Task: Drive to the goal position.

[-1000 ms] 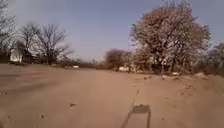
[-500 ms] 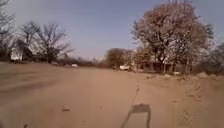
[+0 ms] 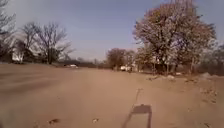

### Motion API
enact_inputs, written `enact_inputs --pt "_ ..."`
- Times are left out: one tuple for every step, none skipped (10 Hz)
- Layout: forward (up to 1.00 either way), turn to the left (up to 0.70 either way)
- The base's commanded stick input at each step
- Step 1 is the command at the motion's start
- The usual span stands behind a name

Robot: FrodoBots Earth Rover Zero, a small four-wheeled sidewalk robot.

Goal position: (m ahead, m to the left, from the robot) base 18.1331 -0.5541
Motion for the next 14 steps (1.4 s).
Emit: enact_inputs --pt "0.7 0.0" --pt "0.7 0.0" --pt "0.7 0.0" --pt "0.7 0.0" --pt "0.7 0.0" --pt "0.7 0.0" --pt "0.7 0.0" --pt "0.7 0.0" --pt "0.7 0.0" --pt "0.7 0.0" --pt "0.7 0.0" --pt "0.7 0.0" --pt "0.7 0.0" --pt "0.7 0.0"
